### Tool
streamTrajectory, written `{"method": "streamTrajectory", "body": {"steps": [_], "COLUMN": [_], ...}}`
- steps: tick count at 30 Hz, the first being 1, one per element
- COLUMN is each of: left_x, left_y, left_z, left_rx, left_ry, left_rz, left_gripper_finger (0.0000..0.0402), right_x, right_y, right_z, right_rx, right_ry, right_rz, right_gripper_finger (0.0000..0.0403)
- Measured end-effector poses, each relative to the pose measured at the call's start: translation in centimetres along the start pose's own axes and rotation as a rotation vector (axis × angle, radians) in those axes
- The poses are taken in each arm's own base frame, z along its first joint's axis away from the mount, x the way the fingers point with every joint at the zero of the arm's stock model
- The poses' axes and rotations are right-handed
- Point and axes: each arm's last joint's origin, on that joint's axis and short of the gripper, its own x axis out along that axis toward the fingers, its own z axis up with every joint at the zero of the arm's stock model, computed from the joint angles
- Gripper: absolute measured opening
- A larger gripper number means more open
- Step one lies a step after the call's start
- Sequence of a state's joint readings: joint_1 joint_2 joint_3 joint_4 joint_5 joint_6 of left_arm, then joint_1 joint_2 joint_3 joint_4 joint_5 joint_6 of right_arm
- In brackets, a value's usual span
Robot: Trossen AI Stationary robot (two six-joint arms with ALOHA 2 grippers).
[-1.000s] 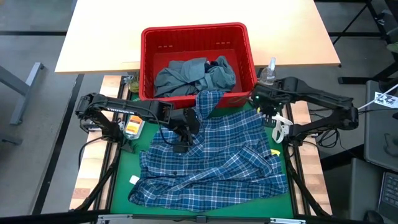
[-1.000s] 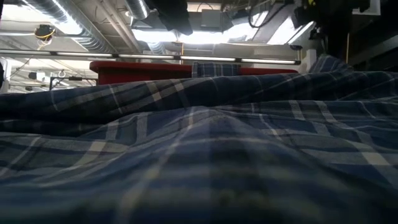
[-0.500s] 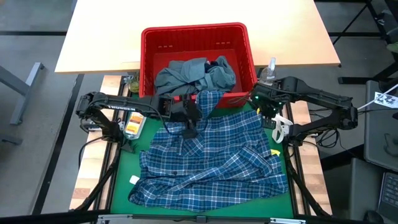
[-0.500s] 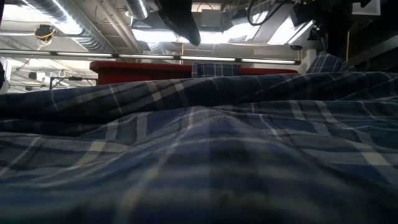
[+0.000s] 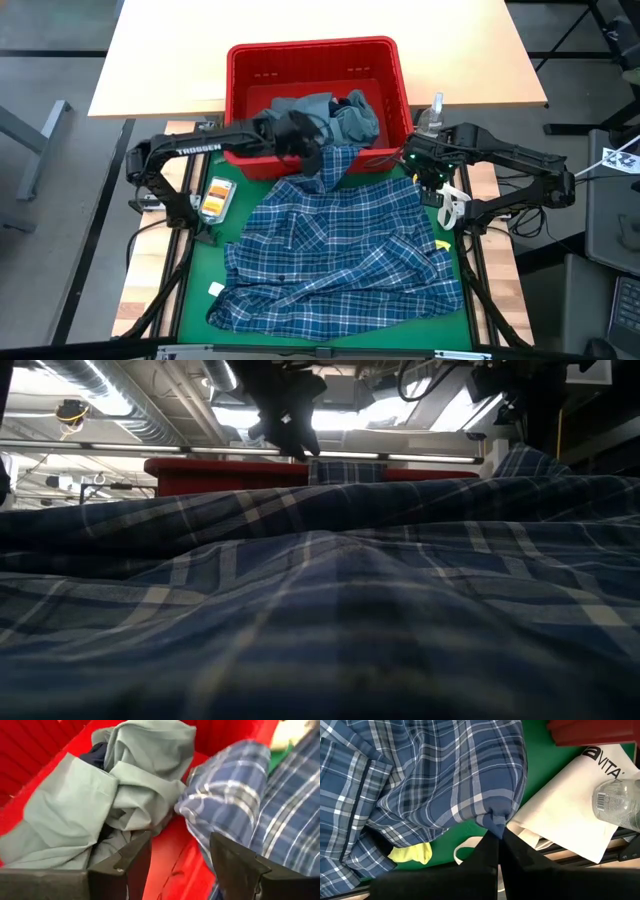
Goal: Fold Laundry from Bin
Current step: Fold the blue shirt
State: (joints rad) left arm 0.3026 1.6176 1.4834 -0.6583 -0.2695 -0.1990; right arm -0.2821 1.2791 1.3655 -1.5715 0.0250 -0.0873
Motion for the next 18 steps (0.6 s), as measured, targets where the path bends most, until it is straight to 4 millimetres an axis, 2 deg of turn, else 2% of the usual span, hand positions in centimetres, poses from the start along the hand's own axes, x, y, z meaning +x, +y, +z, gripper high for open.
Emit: {"method": "streamTrajectory", "body": {"steps": [7, 13, 18], "left_x": [0.4, 0.4, 1.5], "left_y": [1.3, 0.9, -0.1], "left_z": [0.4, 0.3, -0.1], "left_rx": [-0.111, -0.145, -0.129], "left_ry": [0.014, 0.027, 0.052], "left_rz": [-0.092, -0.130, -0.134], "left_gripper_finger": [0.0188, 0.0188, 0.0188], "right_x": [0.0, 0.0, 0.0], "right_y": [0.0, 0.0, 0.0], "right_z": [0.0, 0.0, 0.0], "right_rx": [-0.026, -0.026, -0.026], "right_ry": [0.000, 0.000, 0.000], "right_rz": [0.000, 0.000, 0.000], "right_gripper_finger": [0.0002, 0.0002, 0.0002]}}
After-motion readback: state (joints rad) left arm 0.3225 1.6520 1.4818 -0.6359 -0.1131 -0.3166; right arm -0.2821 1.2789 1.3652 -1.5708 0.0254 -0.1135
